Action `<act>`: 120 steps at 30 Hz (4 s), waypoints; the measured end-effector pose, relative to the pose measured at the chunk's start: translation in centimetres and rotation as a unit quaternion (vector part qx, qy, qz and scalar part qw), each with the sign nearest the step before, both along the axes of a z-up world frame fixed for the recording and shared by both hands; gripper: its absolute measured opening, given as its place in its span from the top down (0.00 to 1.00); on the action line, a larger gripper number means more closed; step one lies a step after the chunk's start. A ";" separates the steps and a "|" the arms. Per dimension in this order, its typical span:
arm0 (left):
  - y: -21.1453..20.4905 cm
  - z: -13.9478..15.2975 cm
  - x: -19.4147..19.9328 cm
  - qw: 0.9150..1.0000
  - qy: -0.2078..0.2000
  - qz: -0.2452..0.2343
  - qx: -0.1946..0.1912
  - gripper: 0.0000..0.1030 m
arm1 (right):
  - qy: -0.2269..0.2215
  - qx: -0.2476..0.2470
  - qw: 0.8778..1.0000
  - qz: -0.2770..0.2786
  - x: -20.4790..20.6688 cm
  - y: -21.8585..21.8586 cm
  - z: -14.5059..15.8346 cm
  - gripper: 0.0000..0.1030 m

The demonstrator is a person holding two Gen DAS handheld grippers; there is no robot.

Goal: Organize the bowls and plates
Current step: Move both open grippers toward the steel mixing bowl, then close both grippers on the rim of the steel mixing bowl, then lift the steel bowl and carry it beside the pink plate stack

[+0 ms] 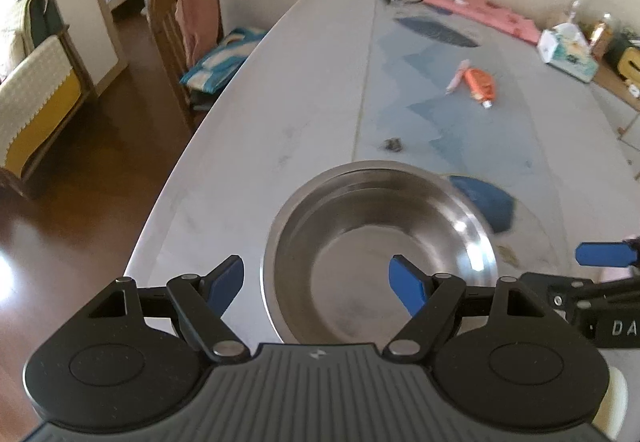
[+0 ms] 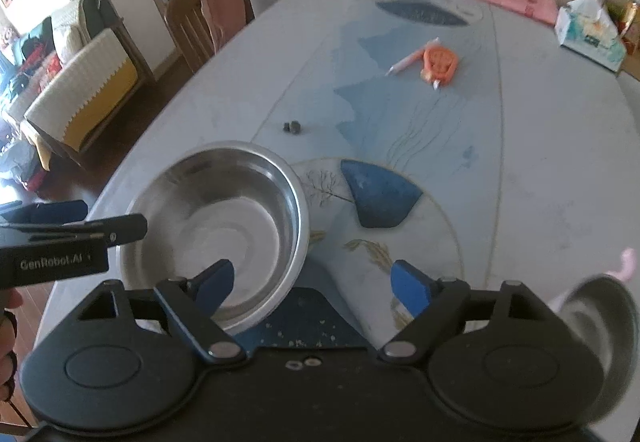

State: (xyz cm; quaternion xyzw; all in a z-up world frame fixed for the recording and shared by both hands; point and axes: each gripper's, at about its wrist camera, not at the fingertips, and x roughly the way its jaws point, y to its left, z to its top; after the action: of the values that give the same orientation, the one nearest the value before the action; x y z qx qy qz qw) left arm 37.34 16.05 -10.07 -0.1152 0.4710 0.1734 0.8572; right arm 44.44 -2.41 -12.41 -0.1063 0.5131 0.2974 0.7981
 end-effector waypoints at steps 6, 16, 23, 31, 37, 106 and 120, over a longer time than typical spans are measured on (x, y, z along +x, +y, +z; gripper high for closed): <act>2.0 -2.6 1.2 0.999 0.025 0.021 -0.001 0.23 | 0.016 -0.020 1.000 0.003 1.2 1.6 -2.7 0.21; 3.5 -4.9 2.8 0.998 0.039 0.030 -0.037 0.39 | 0.042 -0.038 0.998 0.014 1.6 3.1 -5.5 0.49; 3.5 -5.2 2.7 0.997 0.045 0.039 -0.045 0.67 | 0.052 -0.029 0.998 0.014 1.4 2.9 -5.7 0.67; 3.1 -4.8 2.6 0.997 0.050 0.036 -0.038 0.79 | 0.047 -0.029 0.998 0.004 1.0 3.0 -5.0 0.82; 2.1 -3.3 1.9 0.999 0.041 0.023 -0.020 0.79 | 0.039 -0.014 0.999 -0.007 0.5 2.2 -3.5 0.83; -33.3 -0.2 -16.4 0.950 0.077 -0.300 -0.030 0.79 | 0.075 -0.013 0.970 -0.232 -20.8 -34.1 0.9 0.87; -36.2 -4.5 -16.4 0.948 0.093 -0.304 -0.020 0.80 | 0.085 -0.012 0.972 -0.220 -20.0 -36.6 -3.5 0.87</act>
State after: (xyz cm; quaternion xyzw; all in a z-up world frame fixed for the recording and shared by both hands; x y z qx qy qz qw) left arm 20.95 -20.19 -14.53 0.0333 0.5647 -0.0949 0.8192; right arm 24.42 -39.01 -15.90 0.0251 0.5938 0.1161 0.7958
